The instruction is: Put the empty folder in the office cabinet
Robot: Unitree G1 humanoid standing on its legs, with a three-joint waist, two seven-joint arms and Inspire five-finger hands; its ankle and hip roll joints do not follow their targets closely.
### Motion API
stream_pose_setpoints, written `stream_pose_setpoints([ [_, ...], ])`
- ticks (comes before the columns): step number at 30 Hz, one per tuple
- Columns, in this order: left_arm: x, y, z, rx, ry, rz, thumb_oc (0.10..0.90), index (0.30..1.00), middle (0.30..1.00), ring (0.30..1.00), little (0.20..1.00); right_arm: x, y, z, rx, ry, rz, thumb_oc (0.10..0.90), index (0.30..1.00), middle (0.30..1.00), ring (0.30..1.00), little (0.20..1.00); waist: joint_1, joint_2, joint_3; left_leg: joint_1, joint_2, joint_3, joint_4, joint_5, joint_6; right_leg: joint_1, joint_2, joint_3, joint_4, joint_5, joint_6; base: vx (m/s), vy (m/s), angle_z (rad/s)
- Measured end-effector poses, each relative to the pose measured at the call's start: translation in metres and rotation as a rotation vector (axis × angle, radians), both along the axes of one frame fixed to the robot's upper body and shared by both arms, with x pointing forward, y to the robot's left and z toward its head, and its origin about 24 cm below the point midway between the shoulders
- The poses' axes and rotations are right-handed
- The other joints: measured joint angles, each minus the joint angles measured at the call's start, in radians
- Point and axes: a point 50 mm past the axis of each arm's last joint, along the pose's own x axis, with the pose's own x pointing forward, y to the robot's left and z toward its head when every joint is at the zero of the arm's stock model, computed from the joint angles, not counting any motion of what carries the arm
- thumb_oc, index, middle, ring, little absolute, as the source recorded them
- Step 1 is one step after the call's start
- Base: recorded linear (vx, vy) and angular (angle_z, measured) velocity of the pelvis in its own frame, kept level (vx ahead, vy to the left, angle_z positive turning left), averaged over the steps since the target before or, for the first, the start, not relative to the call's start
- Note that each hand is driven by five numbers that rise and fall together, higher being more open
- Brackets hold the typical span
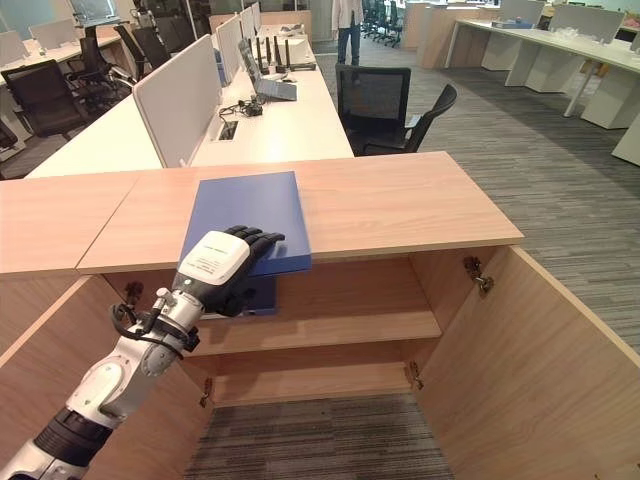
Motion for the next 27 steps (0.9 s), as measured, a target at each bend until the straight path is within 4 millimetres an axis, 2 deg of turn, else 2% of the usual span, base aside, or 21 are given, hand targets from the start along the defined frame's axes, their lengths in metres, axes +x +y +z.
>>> stream_pose_setpoints([
  [11,-0.007,0.012,0.008,-0.109,0.008,0.025,0.800,0.900,0.900,0.900,0.900,0.000,0.000,0.000,0.005,-0.001,0.001,0.800,0.900,0.900,0.900,0.900,0.001,-0.003,0.002,0.000,0.000,0.000,0.000,0.000,0.000,0.001,0.000,0.001,0.000,0.000,0.000,0.00,0.000,0.00],
  [17,-0.019,0.014,0.021,-0.152,0.002,-0.009,0.800,0.900,0.900,0.900,0.900,-0.001,0.001,0.000,0.010,0.000,0.001,0.800,0.900,0.900,0.900,0.900,0.007,-0.007,0.006,-0.001,0.000,-0.001,0.000,0.000,0.000,0.002,-0.001,0.000,0.000,0.000,0.000,0.00,0.000,0.00],
  [21,-0.024,0.018,0.037,-0.194,-0.045,-0.018,0.800,0.900,0.900,0.900,0.900,-0.002,0.001,0.000,0.018,-0.001,0.003,0.800,0.900,0.900,0.900,0.900,0.006,-0.009,0.007,0.000,0.001,-0.002,0.000,0.000,0.000,0.002,-0.001,-0.001,0.000,0.000,0.000,0.00,0.000,0.00],
  [27,-0.026,0.016,0.040,-0.220,-0.045,-0.047,0.800,0.900,0.900,0.900,0.900,-0.001,0.001,0.000,0.020,-0.003,0.004,0.800,0.900,0.900,0.900,0.900,0.006,-0.009,0.007,-0.001,0.000,-0.002,0.000,0.000,0.000,0.002,-0.001,-0.001,0.000,0.000,0.000,0.00,0.000,0.00],
])
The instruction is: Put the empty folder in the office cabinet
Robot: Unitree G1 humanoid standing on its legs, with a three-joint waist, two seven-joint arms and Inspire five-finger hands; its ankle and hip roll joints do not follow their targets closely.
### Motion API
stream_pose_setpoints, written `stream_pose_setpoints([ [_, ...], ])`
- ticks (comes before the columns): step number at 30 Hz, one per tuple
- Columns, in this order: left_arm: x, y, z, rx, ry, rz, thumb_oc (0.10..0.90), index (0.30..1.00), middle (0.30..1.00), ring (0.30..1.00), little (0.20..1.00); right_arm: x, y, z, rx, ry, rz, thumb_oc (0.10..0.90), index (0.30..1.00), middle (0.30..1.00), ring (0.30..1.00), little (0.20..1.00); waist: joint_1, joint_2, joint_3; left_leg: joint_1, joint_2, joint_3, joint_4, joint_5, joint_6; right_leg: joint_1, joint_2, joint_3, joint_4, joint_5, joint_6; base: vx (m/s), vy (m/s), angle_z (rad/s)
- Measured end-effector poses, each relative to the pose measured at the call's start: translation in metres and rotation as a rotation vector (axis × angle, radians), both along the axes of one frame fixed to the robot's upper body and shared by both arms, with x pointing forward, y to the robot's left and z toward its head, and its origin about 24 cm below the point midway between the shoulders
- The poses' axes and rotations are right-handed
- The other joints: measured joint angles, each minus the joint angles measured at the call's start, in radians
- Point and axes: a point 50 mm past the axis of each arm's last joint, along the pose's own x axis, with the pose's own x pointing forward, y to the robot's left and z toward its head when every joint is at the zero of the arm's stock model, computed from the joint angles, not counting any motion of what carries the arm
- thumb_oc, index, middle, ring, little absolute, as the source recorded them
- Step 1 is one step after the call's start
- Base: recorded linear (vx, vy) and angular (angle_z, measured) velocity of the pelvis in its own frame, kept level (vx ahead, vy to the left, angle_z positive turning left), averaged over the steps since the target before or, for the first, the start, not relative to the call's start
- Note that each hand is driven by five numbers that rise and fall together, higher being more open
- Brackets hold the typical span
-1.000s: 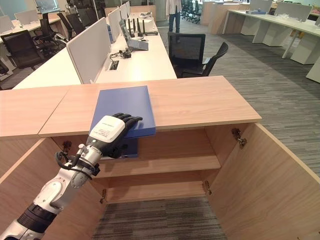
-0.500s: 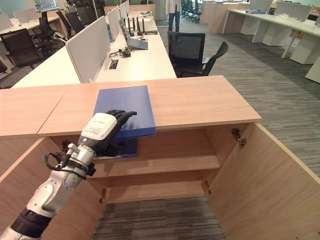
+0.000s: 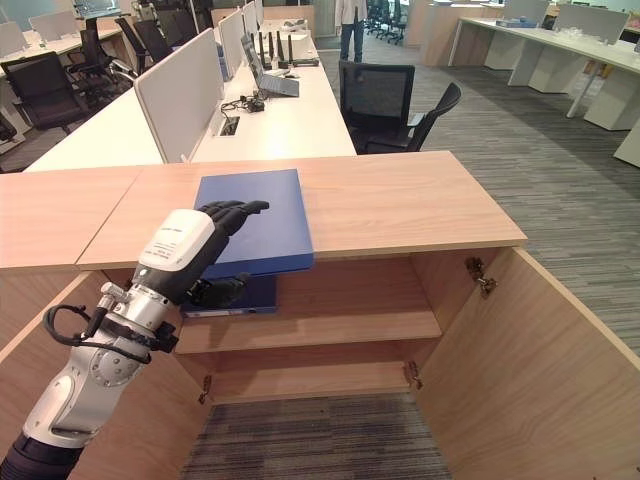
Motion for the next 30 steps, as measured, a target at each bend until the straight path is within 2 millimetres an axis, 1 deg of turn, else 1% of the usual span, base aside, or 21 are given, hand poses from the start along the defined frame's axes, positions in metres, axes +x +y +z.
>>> stream_pose_setpoints([
  [10,0.000,0.003,0.001,0.034,-0.003,-0.001,0.800,0.900,0.900,0.900,0.900,0.000,0.000,0.000,0.000,-0.001,0.000,0.800,0.900,0.900,0.900,0.900,-0.002,0.001,0.000,0.001,-0.001,0.000,0.000,0.000,0.000,-0.001,0.000,0.000,0.000,0.000,0.000,0.00,0.000,0.00],
  [17,0.000,0.000,-0.004,0.048,0.025,-0.013,0.800,0.900,0.900,0.900,0.900,0.000,0.000,0.000,0.000,-0.001,0.000,0.800,0.900,0.900,0.900,0.900,-0.004,0.002,0.000,0.002,-0.001,0.001,0.000,0.000,0.000,-0.001,0.000,0.001,0.000,0.000,0.000,0.00,0.000,0.00],
  [23,0.004,0.003,-0.015,0.087,0.060,0.016,0.800,0.900,0.900,0.900,0.900,0.000,0.000,0.000,-0.002,-0.001,0.000,0.800,0.900,0.900,0.900,0.900,-0.004,0.004,-0.001,0.004,-0.001,0.002,0.000,0.000,0.000,0.000,0.000,0.002,0.000,0.000,0.000,0.00,0.000,0.00],
  [30,0.007,-0.004,-0.023,0.124,0.084,0.001,0.800,0.900,0.900,0.900,0.900,0.001,-0.001,0.000,-0.005,0.000,0.000,0.800,0.900,0.900,0.900,0.900,-0.006,0.007,-0.003,0.005,-0.001,0.003,0.000,0.000,0.000,0.001,0.001,0.003,0.000,0.000,0.000,0.00,0.000,0.00],
])
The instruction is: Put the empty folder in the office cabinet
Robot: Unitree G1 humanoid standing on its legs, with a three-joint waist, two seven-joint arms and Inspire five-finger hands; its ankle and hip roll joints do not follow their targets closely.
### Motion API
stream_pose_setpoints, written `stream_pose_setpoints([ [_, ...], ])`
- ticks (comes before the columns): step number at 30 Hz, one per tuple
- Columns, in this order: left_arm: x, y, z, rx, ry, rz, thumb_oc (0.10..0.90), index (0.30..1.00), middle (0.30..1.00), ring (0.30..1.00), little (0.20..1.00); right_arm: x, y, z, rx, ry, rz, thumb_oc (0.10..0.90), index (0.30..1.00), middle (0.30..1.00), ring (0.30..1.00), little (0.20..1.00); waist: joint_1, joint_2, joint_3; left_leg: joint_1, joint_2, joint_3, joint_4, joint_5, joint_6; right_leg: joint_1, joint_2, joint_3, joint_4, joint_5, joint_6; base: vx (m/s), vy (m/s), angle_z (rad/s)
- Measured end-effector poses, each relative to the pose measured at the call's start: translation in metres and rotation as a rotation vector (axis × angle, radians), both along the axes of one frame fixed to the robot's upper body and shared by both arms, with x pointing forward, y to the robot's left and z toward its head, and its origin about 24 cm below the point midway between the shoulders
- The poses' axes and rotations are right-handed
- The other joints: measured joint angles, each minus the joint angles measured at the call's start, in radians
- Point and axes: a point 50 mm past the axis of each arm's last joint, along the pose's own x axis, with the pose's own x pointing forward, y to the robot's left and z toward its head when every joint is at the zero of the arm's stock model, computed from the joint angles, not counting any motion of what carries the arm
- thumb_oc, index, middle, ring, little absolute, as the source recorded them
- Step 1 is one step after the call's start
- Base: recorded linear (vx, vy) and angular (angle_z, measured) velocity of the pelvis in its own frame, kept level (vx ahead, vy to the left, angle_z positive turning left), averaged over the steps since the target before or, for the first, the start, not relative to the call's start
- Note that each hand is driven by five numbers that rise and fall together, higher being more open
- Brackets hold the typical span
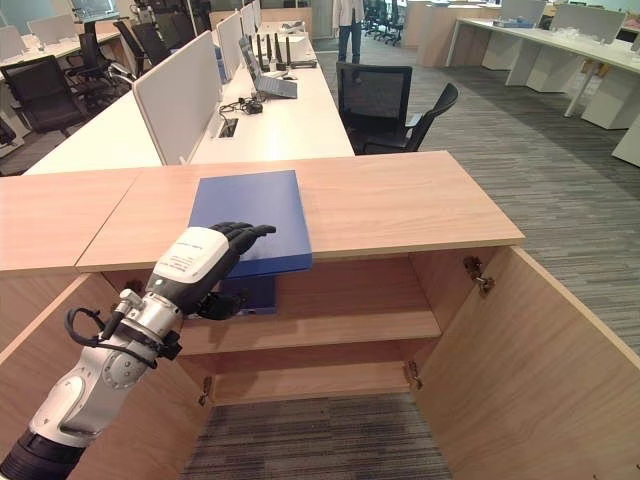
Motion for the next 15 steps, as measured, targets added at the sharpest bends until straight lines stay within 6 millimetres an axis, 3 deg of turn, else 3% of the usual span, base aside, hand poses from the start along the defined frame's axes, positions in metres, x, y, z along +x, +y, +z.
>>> stream_pose_setpoints([
  [15,0.020,-0.001,-0.009,0.147,-0.075,0.051,0.800,0.900,0.900,0.900,0.900,0.001,-0.001,0.000,-0.013,0.004,0.008,0.800,0.900,0.900,0.900,0.900,-0.003,0.001,-0.001,0.004,0.000,0.002,0.000,0.000,0.000,0.003,0.001,0.003,0.000,0.001,-0.001,0.00,0.000,0.00],
])
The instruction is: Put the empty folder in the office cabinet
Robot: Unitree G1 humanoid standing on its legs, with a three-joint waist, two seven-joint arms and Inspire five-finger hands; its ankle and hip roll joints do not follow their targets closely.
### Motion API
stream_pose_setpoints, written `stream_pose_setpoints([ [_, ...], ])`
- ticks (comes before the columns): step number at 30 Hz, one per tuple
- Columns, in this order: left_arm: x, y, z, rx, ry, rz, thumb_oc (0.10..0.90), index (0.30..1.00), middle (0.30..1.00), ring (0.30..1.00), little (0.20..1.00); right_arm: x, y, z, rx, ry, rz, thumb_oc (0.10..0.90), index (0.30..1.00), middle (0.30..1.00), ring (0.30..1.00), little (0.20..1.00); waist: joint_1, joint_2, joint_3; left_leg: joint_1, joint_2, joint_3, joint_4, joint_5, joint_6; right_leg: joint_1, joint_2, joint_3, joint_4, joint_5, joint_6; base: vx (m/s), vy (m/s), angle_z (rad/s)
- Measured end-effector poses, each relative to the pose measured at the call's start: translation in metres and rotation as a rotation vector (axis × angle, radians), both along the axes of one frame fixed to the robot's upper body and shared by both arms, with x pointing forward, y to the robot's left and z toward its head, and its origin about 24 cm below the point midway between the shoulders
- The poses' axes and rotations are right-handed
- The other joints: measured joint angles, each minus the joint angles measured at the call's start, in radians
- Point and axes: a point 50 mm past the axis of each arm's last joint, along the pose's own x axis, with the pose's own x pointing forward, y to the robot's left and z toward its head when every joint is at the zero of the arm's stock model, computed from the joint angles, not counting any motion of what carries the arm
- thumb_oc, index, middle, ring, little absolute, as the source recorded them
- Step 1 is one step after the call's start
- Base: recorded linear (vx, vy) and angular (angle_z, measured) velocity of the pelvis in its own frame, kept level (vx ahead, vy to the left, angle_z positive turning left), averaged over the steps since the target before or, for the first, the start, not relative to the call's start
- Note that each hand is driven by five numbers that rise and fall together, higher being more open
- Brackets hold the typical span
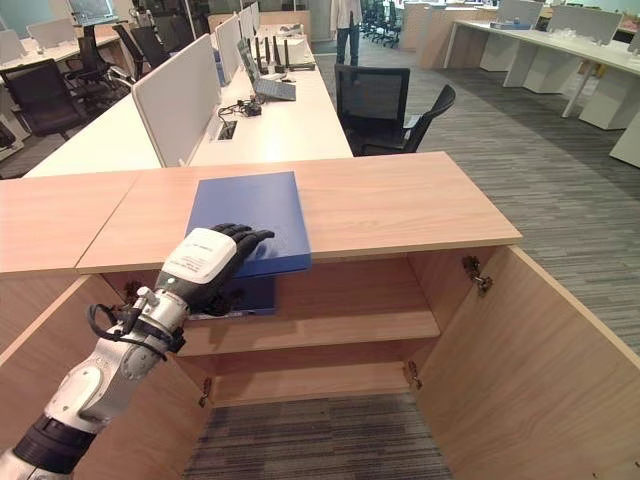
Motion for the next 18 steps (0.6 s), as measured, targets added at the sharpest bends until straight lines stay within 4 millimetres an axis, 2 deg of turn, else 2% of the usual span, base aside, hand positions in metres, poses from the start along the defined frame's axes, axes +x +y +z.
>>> stream_pose_setpoints([
  [16,0.010,0.010,-0.019,0.118,-0.025,0.086,0.800,0.900,0.900,0.900,0.900,0.000,0.001,0.000,-0.010,0.005,0.004,0.800,0.900,0.900,0.900,0.900,-0.001,-0.006,-0.006,0.003,0.000,0.000,0.000,0.000,0.000,0.005,0.001,0.002,0.005,0.002,-0.002,0.00,0.000,0.00],
  [18,0.010,0.010,-0.021,0.124,-0.021,0.088,0.734,0.801,0.801,0.801,0.801,0.000,0.001,0.000,-0.010,0.006,0.004,0.800,0.900,0.900,0.900,0.900,-0.001,-0.006,-0.008,0.003,0.000,0.001,0.000,0.000,0.000,0.005,0.001,0.002,0.005,0.002,-0.002,0.00,0.000,0.00],
])
